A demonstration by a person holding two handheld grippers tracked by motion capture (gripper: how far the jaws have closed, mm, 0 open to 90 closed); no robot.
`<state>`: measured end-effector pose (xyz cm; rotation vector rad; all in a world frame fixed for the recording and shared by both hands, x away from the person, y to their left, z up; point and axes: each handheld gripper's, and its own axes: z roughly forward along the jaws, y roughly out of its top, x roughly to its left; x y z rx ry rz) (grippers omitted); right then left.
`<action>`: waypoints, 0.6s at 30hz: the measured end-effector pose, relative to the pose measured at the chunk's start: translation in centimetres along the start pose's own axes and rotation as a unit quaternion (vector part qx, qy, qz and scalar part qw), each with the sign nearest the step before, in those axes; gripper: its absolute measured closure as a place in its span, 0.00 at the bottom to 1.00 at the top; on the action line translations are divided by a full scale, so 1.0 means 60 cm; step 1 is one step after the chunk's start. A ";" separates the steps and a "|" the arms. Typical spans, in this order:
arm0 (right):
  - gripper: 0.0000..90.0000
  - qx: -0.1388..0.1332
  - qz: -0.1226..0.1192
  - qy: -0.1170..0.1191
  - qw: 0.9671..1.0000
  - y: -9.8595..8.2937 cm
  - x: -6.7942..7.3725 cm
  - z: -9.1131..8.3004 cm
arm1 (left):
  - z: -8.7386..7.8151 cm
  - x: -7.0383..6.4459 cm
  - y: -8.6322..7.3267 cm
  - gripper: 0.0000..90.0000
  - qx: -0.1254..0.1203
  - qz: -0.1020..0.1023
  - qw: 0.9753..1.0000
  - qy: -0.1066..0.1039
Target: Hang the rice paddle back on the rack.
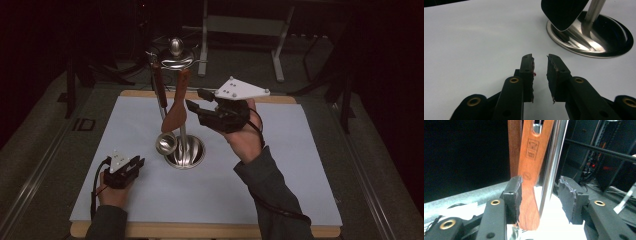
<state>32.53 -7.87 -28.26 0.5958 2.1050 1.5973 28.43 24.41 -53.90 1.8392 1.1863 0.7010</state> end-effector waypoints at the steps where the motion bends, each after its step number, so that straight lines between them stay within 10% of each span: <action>1: 0.59 0.000 0.000 0.000 1.000 0.000 0.000 0.000 | 0.000 0.000 0.000 0.83 0.000 0.000 1.000 0.000; 18: 0.55 0.079 -0.009 0.014 0.997 -0.041 -0.032 -0.021 | 0.000 0.000 0.000 0.83 0.001 0.000 1.000 0.001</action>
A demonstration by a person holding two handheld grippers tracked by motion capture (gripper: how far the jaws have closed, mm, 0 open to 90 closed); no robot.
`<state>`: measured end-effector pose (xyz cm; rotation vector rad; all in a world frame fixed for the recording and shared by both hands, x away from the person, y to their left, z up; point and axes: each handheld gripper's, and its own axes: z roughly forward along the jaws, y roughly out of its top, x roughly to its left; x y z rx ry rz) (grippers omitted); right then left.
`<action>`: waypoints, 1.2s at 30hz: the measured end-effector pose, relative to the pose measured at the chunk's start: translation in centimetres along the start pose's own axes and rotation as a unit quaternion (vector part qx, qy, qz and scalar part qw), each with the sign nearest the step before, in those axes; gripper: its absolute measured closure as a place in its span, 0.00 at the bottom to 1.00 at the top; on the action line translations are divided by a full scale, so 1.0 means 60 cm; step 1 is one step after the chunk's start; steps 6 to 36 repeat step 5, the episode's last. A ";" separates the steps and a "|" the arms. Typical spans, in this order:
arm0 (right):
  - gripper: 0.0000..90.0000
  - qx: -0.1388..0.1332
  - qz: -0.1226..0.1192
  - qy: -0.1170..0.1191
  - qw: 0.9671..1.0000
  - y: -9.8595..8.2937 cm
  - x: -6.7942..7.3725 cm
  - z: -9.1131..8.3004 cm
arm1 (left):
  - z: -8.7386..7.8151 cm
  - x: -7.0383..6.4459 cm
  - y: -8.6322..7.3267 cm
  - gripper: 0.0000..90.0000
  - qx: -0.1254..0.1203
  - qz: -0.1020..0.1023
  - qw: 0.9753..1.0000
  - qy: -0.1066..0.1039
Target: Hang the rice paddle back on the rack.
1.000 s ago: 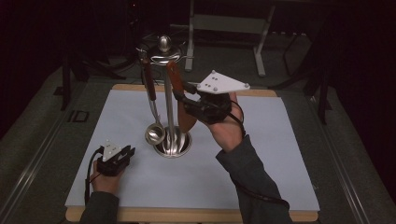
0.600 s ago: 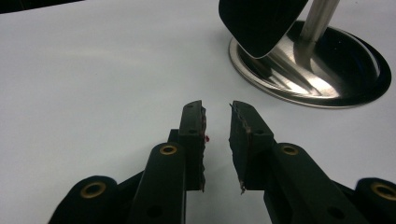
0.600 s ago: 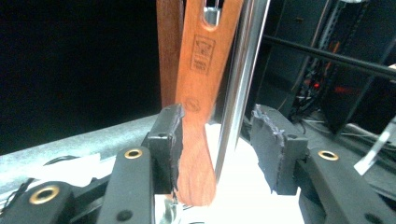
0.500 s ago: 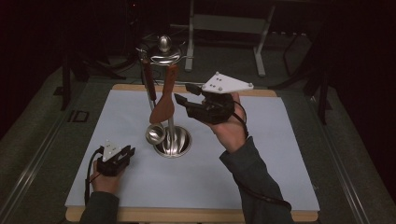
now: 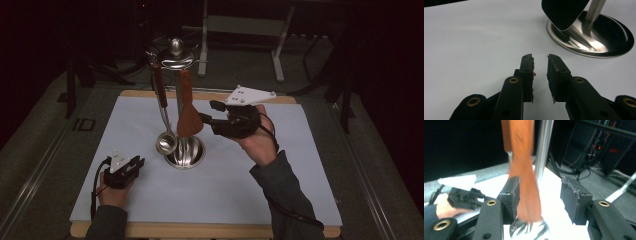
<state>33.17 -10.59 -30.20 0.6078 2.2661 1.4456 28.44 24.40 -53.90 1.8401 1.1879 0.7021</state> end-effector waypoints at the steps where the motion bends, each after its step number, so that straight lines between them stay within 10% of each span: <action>1: 0.55 0.000 0.000 0.000 1.000 0.000 0.000 0.000 | 0.000 0.000 0.000 0.83 0.000 0.000 1.000 0.000; 36: 0.55 0.024 0.009 -0.002 1.000 -0.021 -0.012 -0.001 | 0.000 0.000 0.000 0.83 0.000 0.000 1.000 0.000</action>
